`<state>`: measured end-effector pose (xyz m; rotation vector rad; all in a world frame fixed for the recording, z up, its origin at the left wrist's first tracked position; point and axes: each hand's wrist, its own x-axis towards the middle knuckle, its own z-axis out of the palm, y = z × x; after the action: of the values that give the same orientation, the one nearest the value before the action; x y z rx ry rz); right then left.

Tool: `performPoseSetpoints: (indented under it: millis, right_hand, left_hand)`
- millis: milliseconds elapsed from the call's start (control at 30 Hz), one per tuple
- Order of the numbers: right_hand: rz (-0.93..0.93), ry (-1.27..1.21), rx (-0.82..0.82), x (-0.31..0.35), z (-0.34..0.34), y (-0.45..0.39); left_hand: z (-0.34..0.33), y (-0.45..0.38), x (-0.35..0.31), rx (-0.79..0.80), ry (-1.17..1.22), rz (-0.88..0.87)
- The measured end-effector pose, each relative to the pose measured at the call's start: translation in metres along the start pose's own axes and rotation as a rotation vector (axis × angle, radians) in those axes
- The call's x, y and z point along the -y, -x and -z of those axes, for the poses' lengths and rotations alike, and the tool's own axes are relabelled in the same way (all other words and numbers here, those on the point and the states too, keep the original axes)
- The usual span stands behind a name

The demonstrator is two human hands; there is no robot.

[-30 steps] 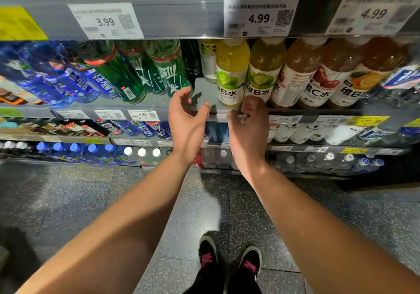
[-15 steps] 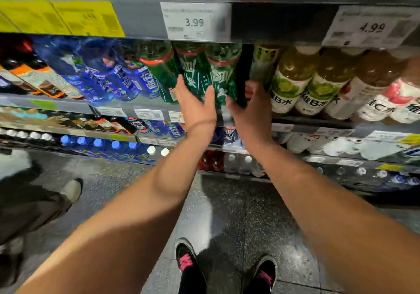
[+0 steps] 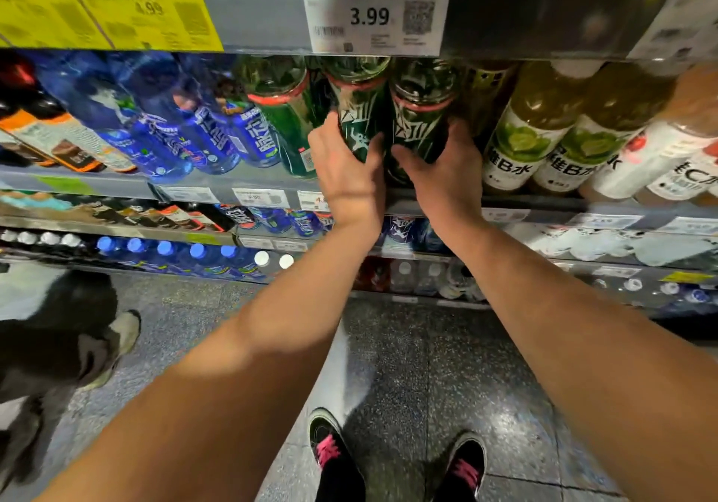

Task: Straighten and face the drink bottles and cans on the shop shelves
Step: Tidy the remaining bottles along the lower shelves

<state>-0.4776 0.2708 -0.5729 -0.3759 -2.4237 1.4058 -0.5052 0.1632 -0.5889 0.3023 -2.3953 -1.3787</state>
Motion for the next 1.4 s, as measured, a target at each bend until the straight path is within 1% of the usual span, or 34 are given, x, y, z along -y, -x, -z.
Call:
performPoseSetpoints:
  millis: [133,300,433,533,733,800,867,933,967,1033,1100,1267,1400]
  right_hand:
    - [0.006,0.02,-0.02,-0.001,0.005,0.006]
    - [-0.006,0.035,-0.014,0.002,0.008,0.01]
    - [-0.026,0.046,-0.009,0.002,0.012,0.013]
    - [-0.041,0.061,-0.008,0.004,0.014,0.012]
    - [-0.055,0.075,-0.071,0.006,0.012,0.017]
    - [-0.061,0.063,-0.073,0.006,0.01,0.017]
    - [-0.071,0.057,-0.075,0.005,0.008,0.018]
    - [-0.077,0.074,-0.092,0.003,0.006,0.019]
    - [-0.08,0.081,-0.102,0.002,0.005,0.019]
    - [-0.105,0.074,-0.112,0.001,0.001,0.021]
    - [-0.137,0.033,-0.127,-0.001,-0.003,0.023]
    - [-0.141,-0.034,-0.153,-0.005,-0.006,0.026]
    - [-0.145,-0.056,-0.139,-0.006,-0.007,0.027]
  left_hand:
    - [-0.005,0.0,-0.007,0.033,0.186,0.079]
    - [0.003,0.003,-0.008,0.01,0.136,0.077]
    - [0.015,0.012,-0.002,0.057,0.107,0.045]
    - [0.018,0.011,-0.002,0.106,0.135,0.045]
    - [0.024,0.014,0.002,0.184,0.256,0.043]
    - [0.034,0.016,0.007,0.107,0.296,0.014]
    - [0.048,0.014,0.014,-0.054,0.317,0.016]
    - [0.057,0.003,0.022,-0.179,0.25,0.084]
    - [0.06,-0.005,0.024,-0.179,0.188,0.125]
    - [0.061,-0.018,0.025,-0.084,0.118,0.171]
    - [0.057,-0.025,0.026,-0.026,0.119,0.172]
    - [0.055,-0.034,0.03,-0.065,0.029,0.139]
    - [0.06,-0.036,0.032,-0.005,-0.003,0.084]
